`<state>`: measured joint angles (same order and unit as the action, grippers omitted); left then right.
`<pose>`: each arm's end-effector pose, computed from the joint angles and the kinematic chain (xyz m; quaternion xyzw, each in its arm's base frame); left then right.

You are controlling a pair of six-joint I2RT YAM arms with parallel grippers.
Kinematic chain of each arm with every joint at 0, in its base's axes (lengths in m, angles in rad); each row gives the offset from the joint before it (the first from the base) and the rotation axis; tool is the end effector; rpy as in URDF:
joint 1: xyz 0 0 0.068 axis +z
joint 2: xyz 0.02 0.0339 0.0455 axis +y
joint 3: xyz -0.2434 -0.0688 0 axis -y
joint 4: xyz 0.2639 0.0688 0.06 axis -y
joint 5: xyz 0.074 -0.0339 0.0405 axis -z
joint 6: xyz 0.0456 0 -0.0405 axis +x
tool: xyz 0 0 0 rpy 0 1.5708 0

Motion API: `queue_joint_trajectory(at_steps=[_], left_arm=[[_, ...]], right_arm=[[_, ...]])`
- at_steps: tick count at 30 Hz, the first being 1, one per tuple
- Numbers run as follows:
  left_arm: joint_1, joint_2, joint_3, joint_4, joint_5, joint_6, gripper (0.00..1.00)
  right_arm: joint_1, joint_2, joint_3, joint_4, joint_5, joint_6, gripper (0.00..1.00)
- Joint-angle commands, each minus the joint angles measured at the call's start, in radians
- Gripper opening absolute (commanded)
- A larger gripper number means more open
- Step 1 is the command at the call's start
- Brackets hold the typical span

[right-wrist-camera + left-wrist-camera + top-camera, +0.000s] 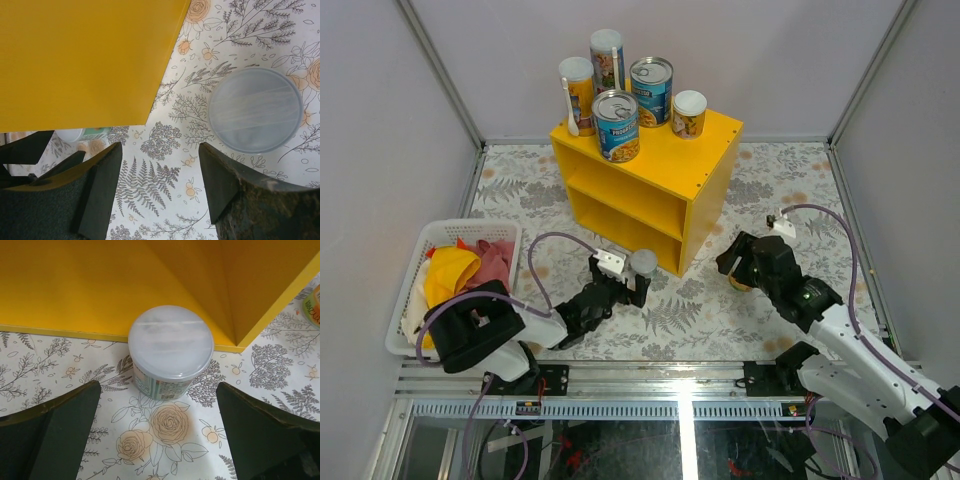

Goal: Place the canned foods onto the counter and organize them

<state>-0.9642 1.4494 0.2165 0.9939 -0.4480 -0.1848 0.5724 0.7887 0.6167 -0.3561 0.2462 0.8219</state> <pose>0.1567 -0.1912 0.0988 0.1643 0.7614 -0.1807 0.6006 0.1917 0.1103 0.2406 0.1678 0.8463 0.2357 0.4473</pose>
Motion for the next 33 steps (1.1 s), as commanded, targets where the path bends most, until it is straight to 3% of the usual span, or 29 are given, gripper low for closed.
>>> queue_joint_trajectory(at_steps=[1,29,33], left_arm=[[0.023,0.083,0.037,0.211,0.028,0.038,1.00],[0.090,0.341,0.166,0.399,0.016,0.050,1.00],[0.097,0.359,0.172,0.400,0.035,0.053,0.95]], right_arm=[[-0.006,0.022,0.013,0.055,0.042,-0.018,0.70],[-0.026,0.147,0.054,0.096,0.015,-0.086,0.70],[-0.036,0.155,0.050,0.103,0.006,-0.091,0.70]])
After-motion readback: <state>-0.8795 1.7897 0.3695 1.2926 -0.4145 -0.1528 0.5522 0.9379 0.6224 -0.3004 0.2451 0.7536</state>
